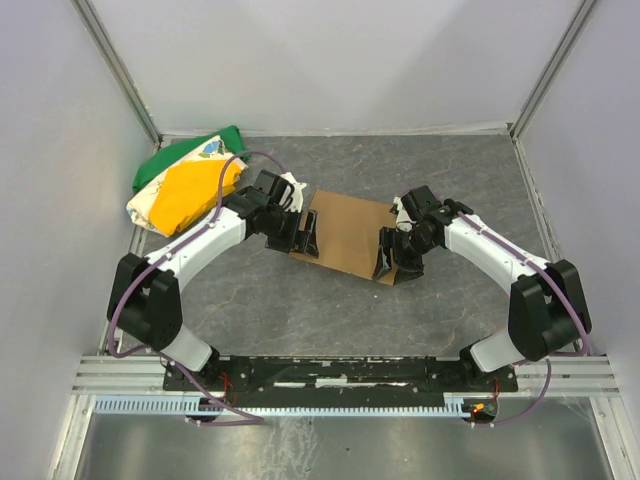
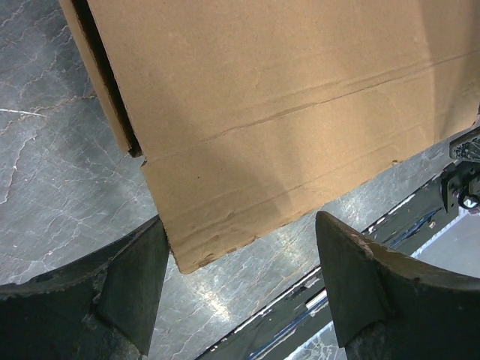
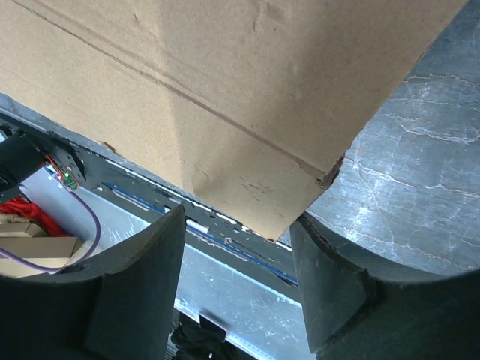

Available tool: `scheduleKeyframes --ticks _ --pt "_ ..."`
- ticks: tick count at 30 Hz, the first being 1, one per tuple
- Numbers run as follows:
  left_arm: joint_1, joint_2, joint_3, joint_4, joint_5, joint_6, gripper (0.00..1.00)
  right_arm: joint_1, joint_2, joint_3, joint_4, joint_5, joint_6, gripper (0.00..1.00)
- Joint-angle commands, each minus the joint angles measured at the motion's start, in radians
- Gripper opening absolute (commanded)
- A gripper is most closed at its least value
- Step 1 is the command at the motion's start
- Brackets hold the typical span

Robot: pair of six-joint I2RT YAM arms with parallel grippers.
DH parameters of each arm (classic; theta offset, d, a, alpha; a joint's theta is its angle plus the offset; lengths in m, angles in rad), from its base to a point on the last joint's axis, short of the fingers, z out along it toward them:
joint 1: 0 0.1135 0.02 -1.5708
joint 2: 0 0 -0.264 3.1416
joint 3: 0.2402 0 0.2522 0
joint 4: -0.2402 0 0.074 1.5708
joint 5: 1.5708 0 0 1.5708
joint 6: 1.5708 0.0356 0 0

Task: Fold the paper box

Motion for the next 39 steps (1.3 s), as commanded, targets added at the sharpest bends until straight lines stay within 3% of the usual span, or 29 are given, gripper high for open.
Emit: scheduleKeyframes --ticks 1,12,20,23,29,35,39 --pt "-0.011 -0.008 -0.001 0.016 0.058 0.036 0.83 0.006 -0.009 0.017 0.086 -0.056 0.015 0.65" --pt "-0.011 -0.046 0.057 -0.080 -0.127 0.063 0.83 0.005 -0.032 0.036 0.025 0.022 -0.018 0.68" --pt "-0.008 -0.167 0.121 -0.090 -0.357 0.047 0.89 0.006 -0.128 -0.041 0.017 0.323 -0.041 0.79" --pt "-0.008 -0.207 0.098 -0.044 -0.339 0.048 0.88 0.005 -0.186 -0.103 0.063 0.376 -0.043 0.78" --pt "-0.009 -0.262 -0.028 0.101 -0.258 0.038 0.84 0.006 -0.263 -0.148 0.127 0.323 -0.035 0.73" --pt "-0.010 -0.293 -0.098 0.200 -0.149 0.016 0.81 0.006 -0.197 -0.060 0.182 0.240 0.029 0.72" --pt "-0.012 -0.432 -0.188 0.301 -0.169 0.022 0.81 0.008 -0.323 -0.144 0.276 0.273 0.040 0.71"
